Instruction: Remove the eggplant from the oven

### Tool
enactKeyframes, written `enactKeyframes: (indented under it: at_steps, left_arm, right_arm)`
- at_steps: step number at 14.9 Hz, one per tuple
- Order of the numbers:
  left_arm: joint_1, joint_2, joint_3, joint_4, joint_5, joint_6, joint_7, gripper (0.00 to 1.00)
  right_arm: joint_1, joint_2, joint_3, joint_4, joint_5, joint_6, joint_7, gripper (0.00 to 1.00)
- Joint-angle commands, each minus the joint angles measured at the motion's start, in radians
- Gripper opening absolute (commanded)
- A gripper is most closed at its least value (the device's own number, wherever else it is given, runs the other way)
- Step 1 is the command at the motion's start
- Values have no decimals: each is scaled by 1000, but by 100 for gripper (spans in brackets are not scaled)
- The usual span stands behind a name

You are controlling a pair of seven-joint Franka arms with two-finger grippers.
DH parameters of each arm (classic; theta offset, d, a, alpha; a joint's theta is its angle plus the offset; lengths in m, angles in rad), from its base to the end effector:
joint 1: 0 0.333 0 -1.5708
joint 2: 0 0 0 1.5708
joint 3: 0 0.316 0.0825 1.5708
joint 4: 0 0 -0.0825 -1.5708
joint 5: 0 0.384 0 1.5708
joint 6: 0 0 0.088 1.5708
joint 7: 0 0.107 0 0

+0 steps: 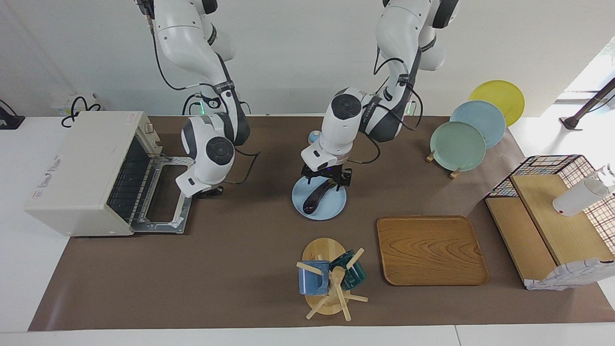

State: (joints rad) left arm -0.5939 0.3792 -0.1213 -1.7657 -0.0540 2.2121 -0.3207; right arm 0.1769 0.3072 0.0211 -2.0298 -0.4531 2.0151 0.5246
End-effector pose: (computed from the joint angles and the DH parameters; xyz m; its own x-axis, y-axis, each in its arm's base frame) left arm 0.4983 -0.4263 0.3576 0.9382 -0.3443 0.0356 -0.3461 -0.9321 0.1067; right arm 0.5559 0.0851 0.2772 0.9848 -0.0956 -0.1447 -0.0222 -0.8970 0.4415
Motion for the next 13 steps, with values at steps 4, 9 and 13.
enactKeyframes:
  at_steps: [4, 9, 13]
  left_arm:
    - [-32, 26, 17, -61, -12, 101, 46, 100]
    - [-29, 41, 19, -97, -12, 155, 63, 99]
    - [-20, 41, 19, -87, -12, 141, 63, 79]
  right_arm:
    - [-17, -31, 16, -4, -47, -25, -81, 0]
    - [-13, -78, 17, 6, -47, -108, -126, 0]
    - [-23, -166, 17, 13, -45, -206, -216, 0]
